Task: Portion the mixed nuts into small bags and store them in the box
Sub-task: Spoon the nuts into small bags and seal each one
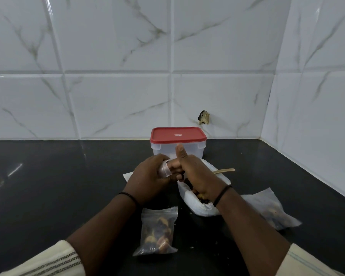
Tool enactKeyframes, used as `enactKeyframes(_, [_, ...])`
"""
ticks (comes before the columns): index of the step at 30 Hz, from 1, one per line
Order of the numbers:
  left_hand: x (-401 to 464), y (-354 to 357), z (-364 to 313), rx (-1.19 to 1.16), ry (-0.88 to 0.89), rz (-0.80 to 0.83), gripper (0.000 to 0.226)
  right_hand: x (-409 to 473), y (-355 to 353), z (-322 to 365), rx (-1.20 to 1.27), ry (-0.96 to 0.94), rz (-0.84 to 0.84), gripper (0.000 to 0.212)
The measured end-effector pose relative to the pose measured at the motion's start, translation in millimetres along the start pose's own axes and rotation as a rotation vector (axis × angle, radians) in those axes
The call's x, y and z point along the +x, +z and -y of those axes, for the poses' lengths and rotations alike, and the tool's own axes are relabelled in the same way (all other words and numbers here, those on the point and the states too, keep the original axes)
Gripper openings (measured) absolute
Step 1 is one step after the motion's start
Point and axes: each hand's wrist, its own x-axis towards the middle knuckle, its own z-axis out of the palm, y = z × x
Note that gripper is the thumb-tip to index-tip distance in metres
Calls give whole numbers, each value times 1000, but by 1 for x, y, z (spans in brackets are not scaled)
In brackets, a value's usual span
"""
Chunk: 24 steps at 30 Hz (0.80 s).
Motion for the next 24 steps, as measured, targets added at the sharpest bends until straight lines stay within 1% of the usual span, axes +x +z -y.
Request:
enactKeyframes(5, [-2,-1,-4,-43,95,-9,31,-10,-4,12,48,13,119,97])
enactKeyframes(7, [-3,0,-7,-58,110,-1,29,-9,-3,11,43,29,149,101])
enactKeyframes(11, [-3,1,-7,-76,86,33,54,-8,1,8,46,48,162,92])
enactKeyframes(13, [-3,-1,-6,-90,71,11,63,-6,0,7,61,72,158,100])
enactKeyframes(15, [-1,-4,-4,-76,53,-20,72,-4,-1,5,43,99,150,116])
enactKeyframes(17, [-1,-8,-1,-63,26,-28,76,-5,-2,6,21,107,139,125])
enactKeyframes(18, [-1,-9,0,-59,12,-19,77,-6,-3,8,27,101,137,125])
enactKeyframes(20, [-1,-10,2,-56,-3,2,79,-7,-4,7,44,97,123,116])
enactKeyframes(22, [-1,-10,2,-111,-47,-19,76,-7,-6,8,41,87,83,114])
enactKeyframes(24, [1,-11,0,-218,-128,-75,54,-6,-9,8,26,56,53,108])
